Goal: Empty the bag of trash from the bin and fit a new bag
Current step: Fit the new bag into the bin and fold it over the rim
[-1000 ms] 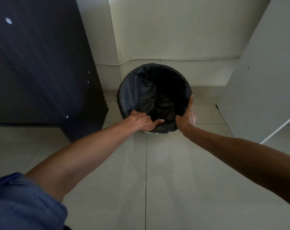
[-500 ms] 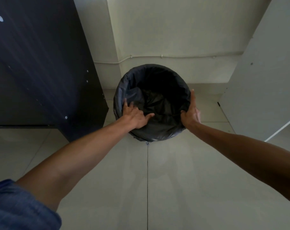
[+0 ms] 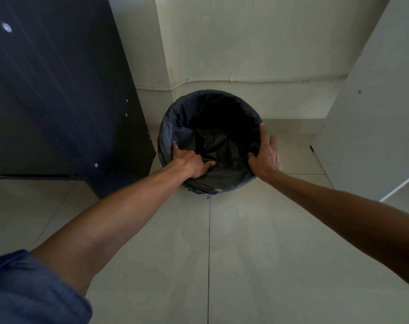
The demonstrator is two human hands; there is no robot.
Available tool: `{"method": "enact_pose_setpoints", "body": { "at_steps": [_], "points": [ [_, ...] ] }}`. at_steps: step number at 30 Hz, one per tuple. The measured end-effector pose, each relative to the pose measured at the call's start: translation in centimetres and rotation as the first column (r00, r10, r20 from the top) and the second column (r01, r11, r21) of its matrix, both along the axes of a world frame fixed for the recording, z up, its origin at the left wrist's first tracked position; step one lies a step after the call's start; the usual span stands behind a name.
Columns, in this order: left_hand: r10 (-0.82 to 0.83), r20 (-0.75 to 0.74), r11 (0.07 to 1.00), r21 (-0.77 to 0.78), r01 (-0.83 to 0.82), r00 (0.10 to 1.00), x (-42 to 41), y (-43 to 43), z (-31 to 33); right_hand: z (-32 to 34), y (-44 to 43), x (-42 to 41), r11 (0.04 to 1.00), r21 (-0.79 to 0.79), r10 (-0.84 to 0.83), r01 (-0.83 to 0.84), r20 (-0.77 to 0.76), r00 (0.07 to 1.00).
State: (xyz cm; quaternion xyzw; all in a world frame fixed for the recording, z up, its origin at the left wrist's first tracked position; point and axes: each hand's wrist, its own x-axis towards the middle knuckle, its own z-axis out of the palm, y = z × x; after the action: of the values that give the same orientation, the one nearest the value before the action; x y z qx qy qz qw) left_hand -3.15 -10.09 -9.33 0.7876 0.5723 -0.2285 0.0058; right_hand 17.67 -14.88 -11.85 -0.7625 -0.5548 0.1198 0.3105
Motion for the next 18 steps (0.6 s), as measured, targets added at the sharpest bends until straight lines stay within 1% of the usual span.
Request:
{"method": "enact_pose_setpoints", "body": {
  "at_steps": [1,2,3,4,5,6,7,8,10,12,16,18],
  "points": [
    [-0.007,0.028,1.000,0.004,0.007,1.000,-0.1,-0.1,-0.2,-0.3,-0.3,-0.2,1.000,0.019,0.019,-0.021,0.119,0.993],
    [-0.008,0.054,1.000,0.006,0.007,0.999,-0.3,-0.1,-0.3,-0.5,-0.5,-0.2,0.995,0.058,0.065,-0.082,0.252,0.966],
    [-0.009,0.077,1.000,0.015,0.008,0.997,-0.6,-0.1,-0.3,-0.6,-0.6,-0.1,0.978,0.078,0.151,-0.194,0.381,0.912],
    [-0.018,0.096,0.999,0.033,0.015,0.995,-0.8,0.0,-0.4,-0.7,-0.8,0.1,0.944,0.047,0.261,-0.325,0.494,0.829],
    [-0.032,0.114,0.998,0.058,0.025,0.993,-1.0,0.0,-0.3,-0.8,-1.0,0.2,0.901,-0.023,0.367,-0.434,0.575,0.731],
    [-0.046,0.133,0.996,0.084,0.035,0.990,-1.3,0.1,-0.2,-0.8,-1.2,0.4,0.860,-0.098,0.447,-0.501,0.619,0.646],
    [-0.059,0.152,0.993,0.105,0.044,0.987,-1.6,0.2,-0.1,-0.6,-1.4,0.7,0.832,-0.144,0.493,-0.536,0.637,0.593],
    [-0.075,0.170,0.991,0.122,0.055,0.983,-1.9,0.3,-0.1,-0.4,-1.5,1.2,0.817,-0.154,0.509,-0.556,0.646,0.569],
    [-0.106,0.186,0.986,0.147,0.079,0.977,-2.3,0.4,-0.1,-0.3,-1.5,2.2,0.785,-0.149,0.520,-0.601,0.685,0.511],
    [-0.119,0.182,0.984,0.152,0.092,0.976,-2.5,0.2,-0.2,-0.1,-1.4,3.1,0.760,-0.184,0.532,-0.623,0.728,0.433],
    [-0.150,0.184,0.984,0.127,0.128,0.971,-2.1,-0.6,0.0,0.0,-1.2,3.9,0.750,-0.207,0.519,-0.629,0.774,0.364],
    [-0.169,0.192,0.980,0.134,0.145,0.967,-1.8,-0.8,0.5,0.3,-0.9,4.5,0.749,-0.229,0.524,-0.621,0.778,0.346]
  ]
}}
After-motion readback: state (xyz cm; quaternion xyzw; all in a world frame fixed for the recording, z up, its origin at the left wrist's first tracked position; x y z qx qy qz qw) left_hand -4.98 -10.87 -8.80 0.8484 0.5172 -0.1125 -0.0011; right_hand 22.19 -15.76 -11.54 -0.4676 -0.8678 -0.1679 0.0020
